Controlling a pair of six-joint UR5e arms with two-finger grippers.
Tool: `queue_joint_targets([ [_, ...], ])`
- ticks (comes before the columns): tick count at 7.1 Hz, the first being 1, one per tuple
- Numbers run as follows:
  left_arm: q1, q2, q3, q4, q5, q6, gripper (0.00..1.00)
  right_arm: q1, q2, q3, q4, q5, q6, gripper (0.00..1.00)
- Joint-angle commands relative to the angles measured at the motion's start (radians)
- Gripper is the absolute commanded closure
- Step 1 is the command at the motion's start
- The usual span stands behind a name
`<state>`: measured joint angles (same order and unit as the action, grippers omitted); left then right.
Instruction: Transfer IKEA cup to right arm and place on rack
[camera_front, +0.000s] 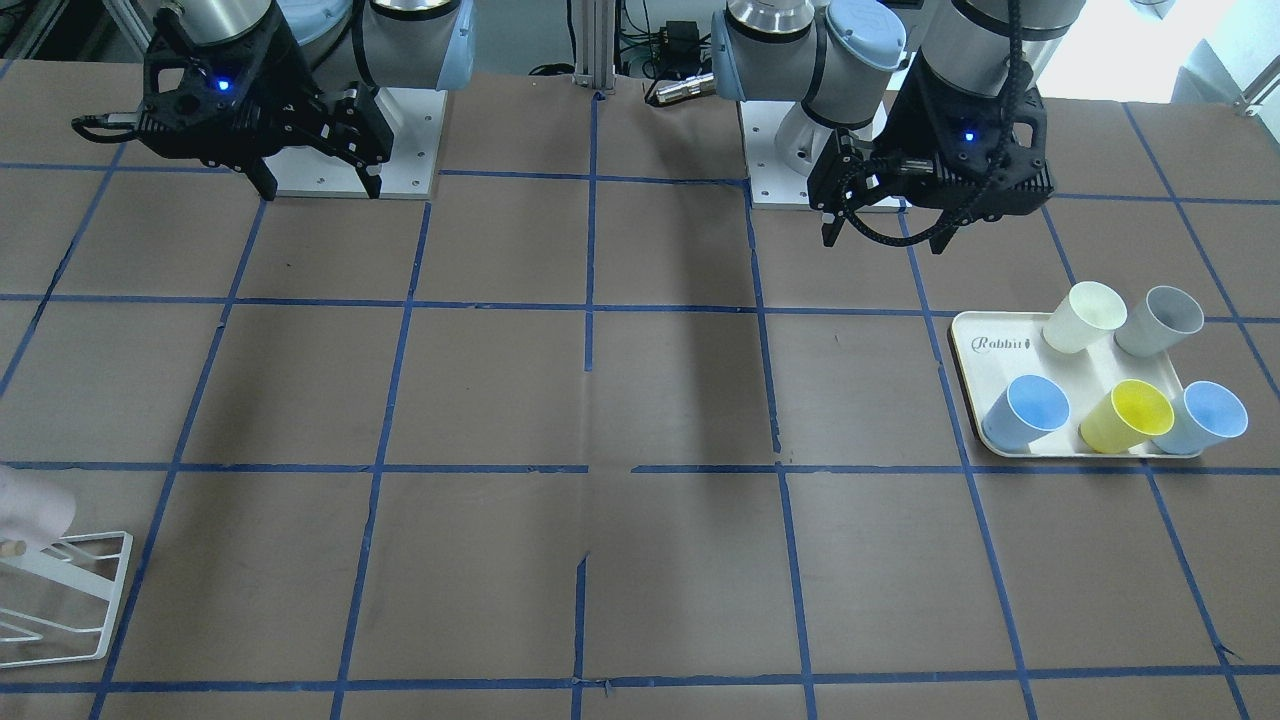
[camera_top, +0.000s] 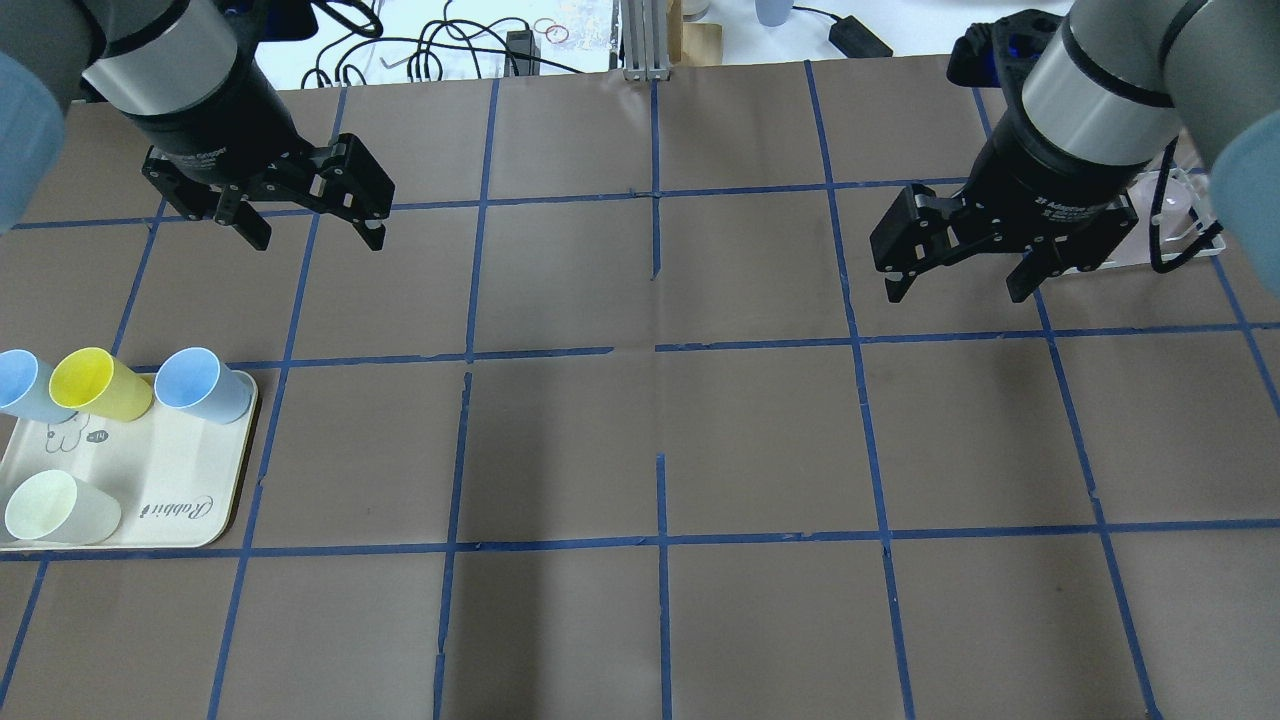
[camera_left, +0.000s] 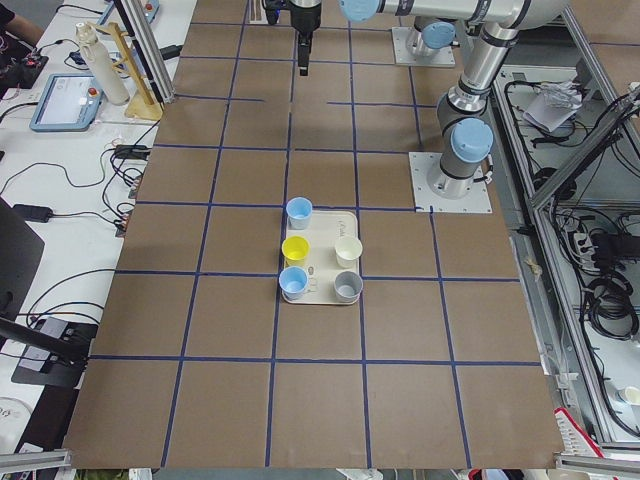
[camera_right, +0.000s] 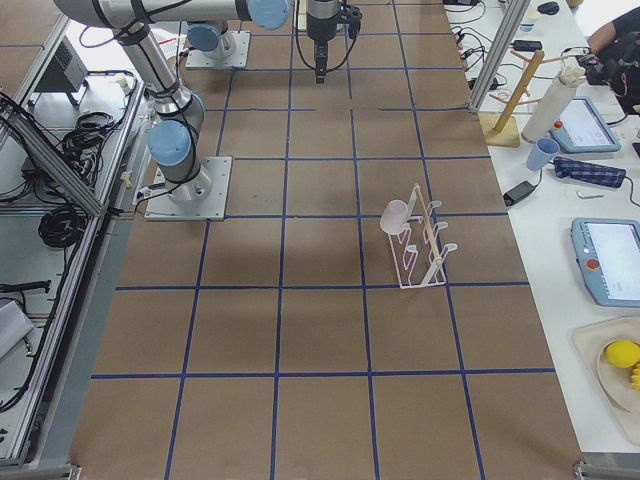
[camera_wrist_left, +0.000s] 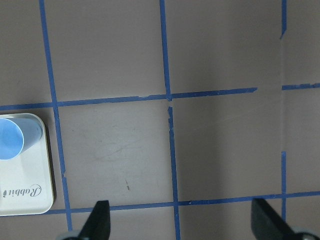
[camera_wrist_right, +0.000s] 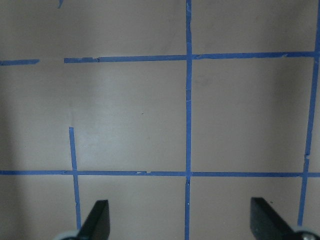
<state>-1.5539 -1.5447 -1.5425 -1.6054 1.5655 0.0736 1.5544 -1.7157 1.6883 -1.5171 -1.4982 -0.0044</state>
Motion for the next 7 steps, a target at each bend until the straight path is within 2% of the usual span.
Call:
queue_joint_targets([
  [1, 0.0, 0.001, -0.002, 0.001, -0.001, 0.0, 0.0, -0.002, -0.019, 0.037, -0.011, -0.032, 0.014, 0.0],
  [7, 0.0, 0.002, -0.004, 0.001, 0.001, -0.002, 0.0, -0.014, -0.033, 0.03, -0.005, -0.063, 0.021, 0.0],
])
